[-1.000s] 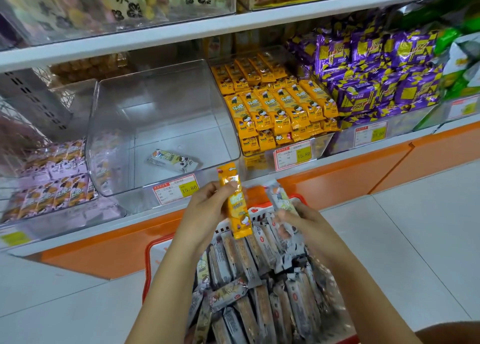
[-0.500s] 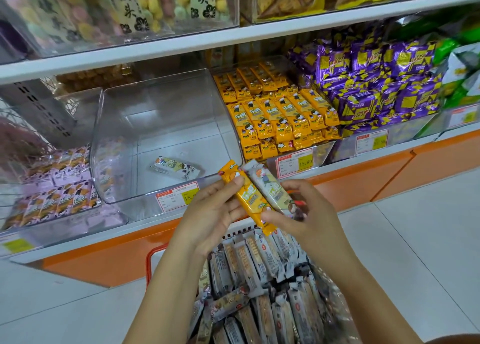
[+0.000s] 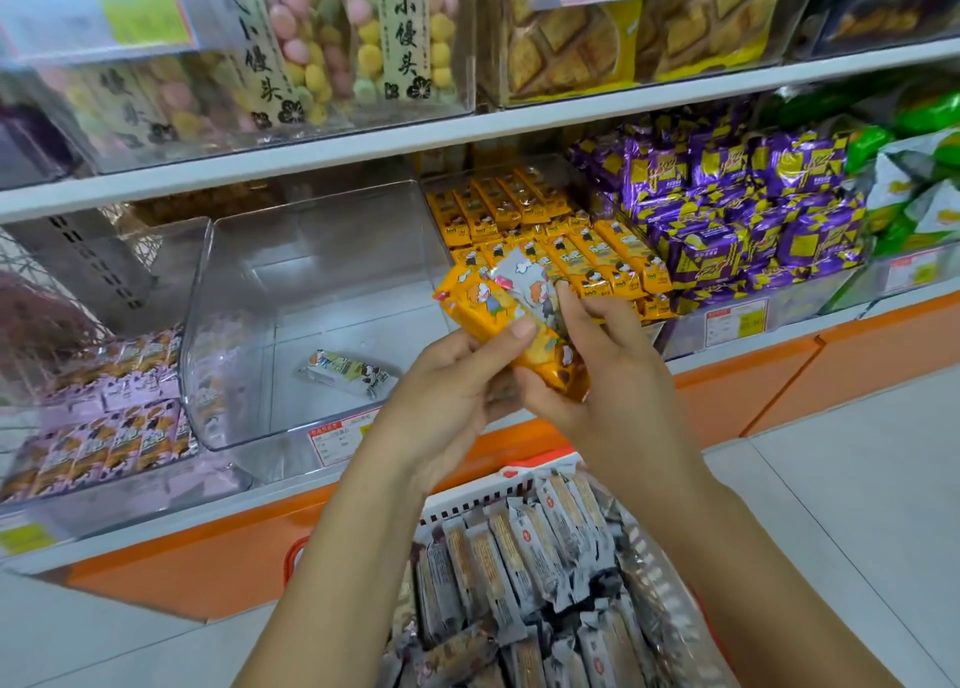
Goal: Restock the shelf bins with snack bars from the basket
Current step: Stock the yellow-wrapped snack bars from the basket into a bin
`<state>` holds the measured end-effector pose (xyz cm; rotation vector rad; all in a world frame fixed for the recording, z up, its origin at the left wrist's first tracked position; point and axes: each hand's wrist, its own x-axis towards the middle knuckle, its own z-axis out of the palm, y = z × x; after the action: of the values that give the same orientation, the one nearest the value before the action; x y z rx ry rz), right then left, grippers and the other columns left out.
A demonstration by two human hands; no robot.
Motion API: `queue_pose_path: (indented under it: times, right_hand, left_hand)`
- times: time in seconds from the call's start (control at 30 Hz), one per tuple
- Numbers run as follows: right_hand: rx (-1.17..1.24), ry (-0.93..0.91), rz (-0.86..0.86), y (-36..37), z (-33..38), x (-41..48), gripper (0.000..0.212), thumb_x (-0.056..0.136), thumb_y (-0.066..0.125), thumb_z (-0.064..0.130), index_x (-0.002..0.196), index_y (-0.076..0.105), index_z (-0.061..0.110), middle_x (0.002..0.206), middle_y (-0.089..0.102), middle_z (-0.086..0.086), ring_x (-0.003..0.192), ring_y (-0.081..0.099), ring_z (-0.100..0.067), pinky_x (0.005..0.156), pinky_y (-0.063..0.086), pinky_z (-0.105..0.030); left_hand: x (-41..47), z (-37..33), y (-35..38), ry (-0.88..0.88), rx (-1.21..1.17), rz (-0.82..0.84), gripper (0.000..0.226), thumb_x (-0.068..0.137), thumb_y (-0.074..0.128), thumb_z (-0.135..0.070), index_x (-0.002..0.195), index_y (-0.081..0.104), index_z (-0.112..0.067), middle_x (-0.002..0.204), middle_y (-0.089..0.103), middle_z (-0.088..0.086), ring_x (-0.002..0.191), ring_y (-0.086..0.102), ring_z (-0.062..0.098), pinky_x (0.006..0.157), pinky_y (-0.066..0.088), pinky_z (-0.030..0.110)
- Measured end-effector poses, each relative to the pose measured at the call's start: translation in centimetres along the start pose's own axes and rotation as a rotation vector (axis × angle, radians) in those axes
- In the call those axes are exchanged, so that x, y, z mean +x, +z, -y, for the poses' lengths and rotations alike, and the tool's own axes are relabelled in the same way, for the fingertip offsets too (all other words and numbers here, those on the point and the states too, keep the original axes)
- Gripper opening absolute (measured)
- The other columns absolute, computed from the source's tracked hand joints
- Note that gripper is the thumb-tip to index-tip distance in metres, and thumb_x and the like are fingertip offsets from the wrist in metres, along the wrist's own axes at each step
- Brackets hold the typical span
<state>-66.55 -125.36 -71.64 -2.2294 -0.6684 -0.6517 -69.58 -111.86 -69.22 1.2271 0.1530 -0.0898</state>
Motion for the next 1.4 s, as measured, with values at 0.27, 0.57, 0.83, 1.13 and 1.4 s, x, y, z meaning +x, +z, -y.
queue_pose_path:
  times: [0.27, 0.57, 0.83, 1.13, 1.4]
  right_hand:
    - [0.33, 0.22, 0.058, -1.4, 1.5, 3.9, 0.019, 0.089, 0.064, 0.036, 0.091, 0.055, 0.019, 0.069, 0.06, 0.008, 0.06, 0.055, -0.002, 0.055, 0.041, -0.014]
    - [0.134, 0.491, 0.015, -1.4, -4.3, 11.8, 0.03, 0.09, 0.062, 0.033, 0.104, 0.067, 0.007, 0.093, 0.063, -0.008, 0.075, 0.064, -0.023, 0.061, 0.053, -0.032]
    - [-0.751, 0.285, 0.191, 3.7, -7.3, 19.4, 0.02, 0.096, 0.052, 0.017, 0.106, 0.065, 0.005, 0.102, 0.065, -0.012, 0.093, 0.064, -0.03, 0.064, 0.04, -0.03]
    - [-0.732, 0.275, 0.257, 6.2, -9.6, 21.5, 0.024, 0.098, 0.048, 0.014, 0.116, 0.061, 0.004, 0.117, 0.062, -0.015, 0.108, 0.06, -0.032, 0.069, 0.04, -0.031]
    - [-0.518, 0.218, 0.502, 4.3, -9.5, 20.0, 0.04, 0.104, 0.034, 0.031, 0.122, 0.057, 0.004, 0.112, 0.058, -0.018, 0.094, 0.055, -0.029, 0.073, 0.039, -0.031]
  left_hand:
    - [2.4, -1.8, 1.0, 0.043, 0.089, -0.021, 0.061, 0.065, 0.059, -0.055, 0.109, 0.064, -0.013, 0.105, 0.068, 0.013, 0.095, 0.066, 0.023, 0.07, 0.057, 0.029]
    - [5.2, -2.9, -1.2, -0.046, 0.033, -0.227, 0.016, 0.092, 0.059, -0.03, 0.093, 0.065, -0.015, 0.083, 0.071, 0.003, 0.076, 0.067, 0.016, 0.055, 0.055, 0.024]
    - [5.3, -2.6, -3.9, -0.001, -0.047, -0.263, 0.015, 0.093, 0.055, -0.027, 0.093, 0.064, -0.016, 0.08, 0.075, 0.001, 0.072, 0.071, 0.013, 0.056, 0.055, 0.025]
    - [5.5, -2.3, -5.4, -0.012, -0.05, -0.257, 0.016, 0.092, 0.057, -0.027, 0.094, 0.066, -0.014, 0.084, 0.074, 0.004, 0.082, 0.067, 0.019, 0.055, 0.055, 0.025]
    - [5.7, -1.5, -5.7, -0.035, -0.075, -0.217, 0.021, 0.092, 0.056, -0.026, 0.103, 0.065, -0.011, 0.096, 0.073, 0.009, 0.089, 0.07, 0.021, 0.072, 0.057, 0.033]
